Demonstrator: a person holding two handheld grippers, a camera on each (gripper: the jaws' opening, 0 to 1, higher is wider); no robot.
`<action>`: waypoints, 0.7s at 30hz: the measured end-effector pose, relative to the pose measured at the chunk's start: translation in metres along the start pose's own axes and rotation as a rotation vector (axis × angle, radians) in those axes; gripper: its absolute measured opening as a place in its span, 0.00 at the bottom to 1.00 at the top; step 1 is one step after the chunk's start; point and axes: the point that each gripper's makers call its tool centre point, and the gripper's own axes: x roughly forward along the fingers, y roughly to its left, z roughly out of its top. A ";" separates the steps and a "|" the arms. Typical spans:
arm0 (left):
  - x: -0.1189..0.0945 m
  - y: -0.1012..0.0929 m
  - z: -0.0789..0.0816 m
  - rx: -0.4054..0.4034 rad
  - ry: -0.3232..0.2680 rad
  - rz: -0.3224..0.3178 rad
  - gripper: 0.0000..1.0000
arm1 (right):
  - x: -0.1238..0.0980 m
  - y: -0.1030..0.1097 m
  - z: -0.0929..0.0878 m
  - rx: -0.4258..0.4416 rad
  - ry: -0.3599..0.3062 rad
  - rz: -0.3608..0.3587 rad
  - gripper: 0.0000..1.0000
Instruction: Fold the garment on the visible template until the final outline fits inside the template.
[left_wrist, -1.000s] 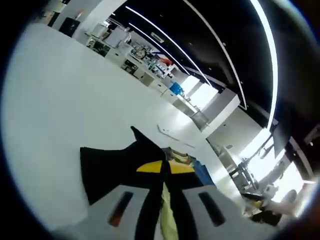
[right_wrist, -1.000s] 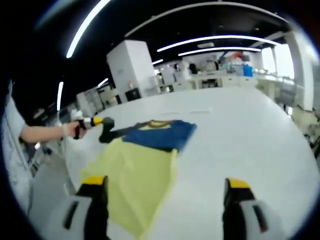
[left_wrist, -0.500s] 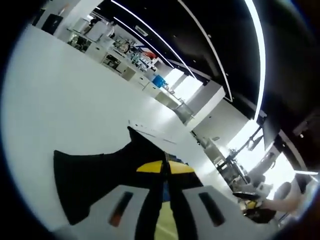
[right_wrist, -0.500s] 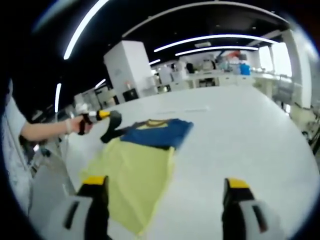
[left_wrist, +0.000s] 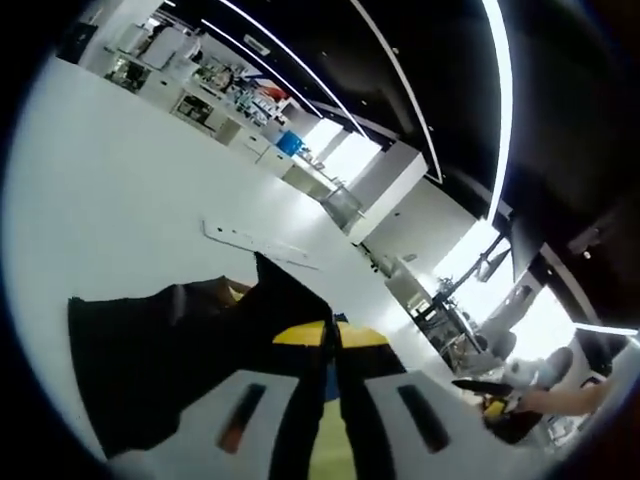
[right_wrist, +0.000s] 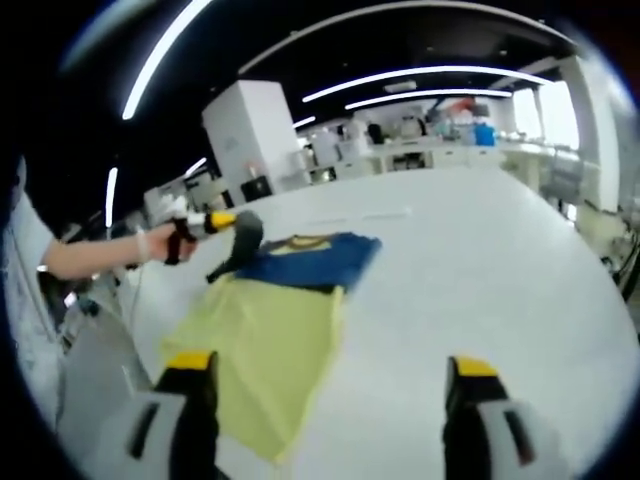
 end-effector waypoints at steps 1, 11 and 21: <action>0.004 -0.005 -0.001 0.000 0.001 -0.010 0.00 | 0.000 0.000 -0.001 0.001 0.001 -0.001 0.94; 0.036 -0.029 -0.007 -0.008 -0.004 -0.060 0.00 | -0.002 0.001 -0.009 0.015 0.012 0.000 0.94; 0.073 -0.051 -0.019 -0.026 0.010 -0.109 0.00 | -0.006 -0.004 -0.013 0.025 0.015 -0.008 0.94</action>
